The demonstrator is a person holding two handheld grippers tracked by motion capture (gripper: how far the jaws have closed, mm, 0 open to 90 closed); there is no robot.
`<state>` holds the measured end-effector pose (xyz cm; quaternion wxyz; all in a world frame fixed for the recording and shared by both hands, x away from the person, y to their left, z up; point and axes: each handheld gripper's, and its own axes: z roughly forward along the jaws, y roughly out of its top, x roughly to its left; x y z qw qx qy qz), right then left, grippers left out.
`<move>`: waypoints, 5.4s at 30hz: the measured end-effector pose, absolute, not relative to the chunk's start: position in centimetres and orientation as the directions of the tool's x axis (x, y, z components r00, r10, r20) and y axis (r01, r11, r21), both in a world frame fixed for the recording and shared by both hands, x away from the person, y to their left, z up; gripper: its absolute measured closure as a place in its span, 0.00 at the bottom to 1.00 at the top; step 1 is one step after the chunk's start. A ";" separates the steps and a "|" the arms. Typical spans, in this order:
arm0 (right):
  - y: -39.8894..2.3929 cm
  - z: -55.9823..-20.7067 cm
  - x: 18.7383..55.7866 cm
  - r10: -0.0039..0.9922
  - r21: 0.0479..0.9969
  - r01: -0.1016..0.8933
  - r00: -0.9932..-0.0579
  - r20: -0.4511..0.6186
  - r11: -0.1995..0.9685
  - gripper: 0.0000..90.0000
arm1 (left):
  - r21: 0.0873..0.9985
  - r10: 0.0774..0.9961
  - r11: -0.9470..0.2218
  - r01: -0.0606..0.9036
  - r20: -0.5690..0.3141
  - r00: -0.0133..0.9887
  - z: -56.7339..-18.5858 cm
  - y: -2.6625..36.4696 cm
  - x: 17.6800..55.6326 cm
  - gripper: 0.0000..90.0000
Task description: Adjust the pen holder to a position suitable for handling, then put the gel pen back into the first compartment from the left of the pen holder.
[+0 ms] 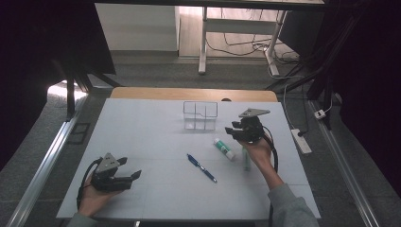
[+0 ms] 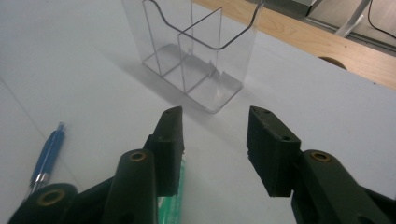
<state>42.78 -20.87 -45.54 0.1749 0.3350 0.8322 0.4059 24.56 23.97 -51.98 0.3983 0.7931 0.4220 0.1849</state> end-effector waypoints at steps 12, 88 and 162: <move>-21.8 -46.0 40.8 0.668 0.777 0.426 -0.744 0.010 0.464 0.49 | 0.788 0.817 -0.327 0.521 -0.041 0.575 -52.0 23.9 24.5 0.26; -13.9 -47.7 33.0 0.453 0.577 0.378 -0.891 0.015 0.724 0.42 | 0.777 0.800 -0.364 0.514 -0.021 0.599 -52.2 22.8 24.4 0.26; -12.8 -45.6 33.8 0.408 0.568 0.356 -0.912 0.039 0.742 0.88 | 0.782 0.788 -0.394 0.482 0.018 0.615 -51.9 21.6 24.2 0.27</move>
